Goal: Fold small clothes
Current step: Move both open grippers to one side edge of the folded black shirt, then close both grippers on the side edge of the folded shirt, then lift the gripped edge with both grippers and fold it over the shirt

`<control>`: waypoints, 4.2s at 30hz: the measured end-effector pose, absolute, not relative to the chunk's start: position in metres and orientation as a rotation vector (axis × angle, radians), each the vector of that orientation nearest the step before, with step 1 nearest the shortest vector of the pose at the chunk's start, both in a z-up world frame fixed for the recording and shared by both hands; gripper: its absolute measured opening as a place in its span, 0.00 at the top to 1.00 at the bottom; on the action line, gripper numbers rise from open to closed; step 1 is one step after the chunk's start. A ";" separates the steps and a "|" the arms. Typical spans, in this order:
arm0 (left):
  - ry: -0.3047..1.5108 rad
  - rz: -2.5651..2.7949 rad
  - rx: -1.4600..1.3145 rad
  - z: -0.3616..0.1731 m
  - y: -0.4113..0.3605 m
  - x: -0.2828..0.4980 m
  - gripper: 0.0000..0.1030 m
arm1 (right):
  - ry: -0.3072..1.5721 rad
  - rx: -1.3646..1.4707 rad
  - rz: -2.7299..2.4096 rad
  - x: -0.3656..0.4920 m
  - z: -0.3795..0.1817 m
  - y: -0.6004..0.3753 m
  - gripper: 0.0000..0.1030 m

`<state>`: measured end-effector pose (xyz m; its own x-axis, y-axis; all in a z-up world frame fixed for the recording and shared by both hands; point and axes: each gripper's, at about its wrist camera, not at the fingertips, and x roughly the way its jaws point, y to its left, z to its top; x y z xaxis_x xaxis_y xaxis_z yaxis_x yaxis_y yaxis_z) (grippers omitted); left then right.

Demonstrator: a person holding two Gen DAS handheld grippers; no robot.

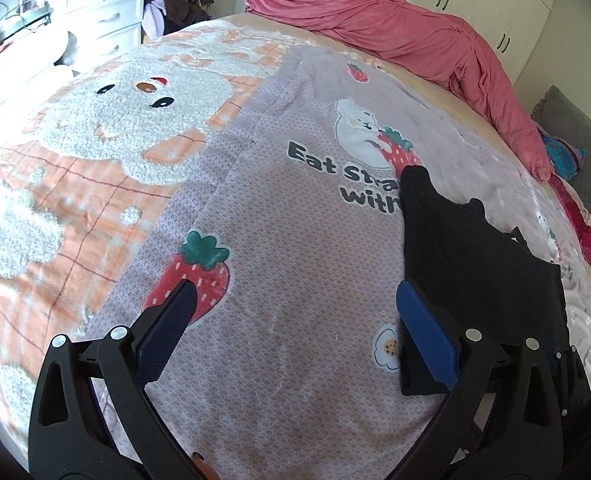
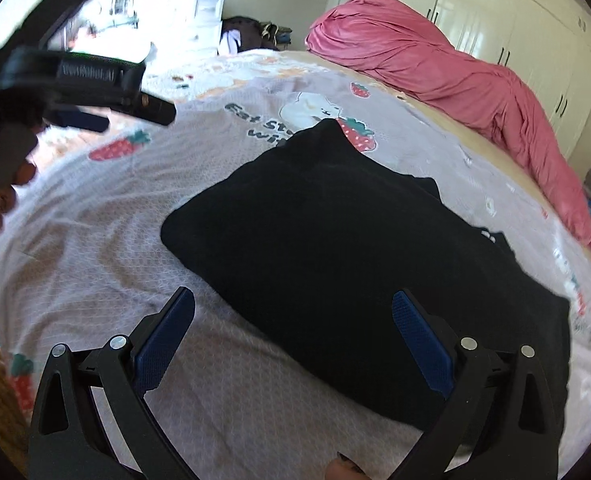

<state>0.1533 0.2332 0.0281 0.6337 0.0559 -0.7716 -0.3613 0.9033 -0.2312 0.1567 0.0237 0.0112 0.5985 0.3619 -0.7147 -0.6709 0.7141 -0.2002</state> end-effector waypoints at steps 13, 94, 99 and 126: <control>0.864 0.270 -0.451 0.024 0.244 0.173 0.09 | 0.638 -0.669 0.549 0.174 -0.013 0.070 0.05; 0.931 -0.293 -0.463 0.030 -0.109 0.319 0.82 | 0.646 0.411 0.424 0.181 0.020 -0.270 0.89; 0.961 -0.295 -0.427 0.022 -0.128 0.325 0.79 | 0.696 0.513 0.432 0.177 0.006 -0.284 0.89; 0.856 -0.256 -0.301 0.032 -0.062 0.265 0.33 | 0.818 0.719 0.508 0.161 0.006 -0.330 0.34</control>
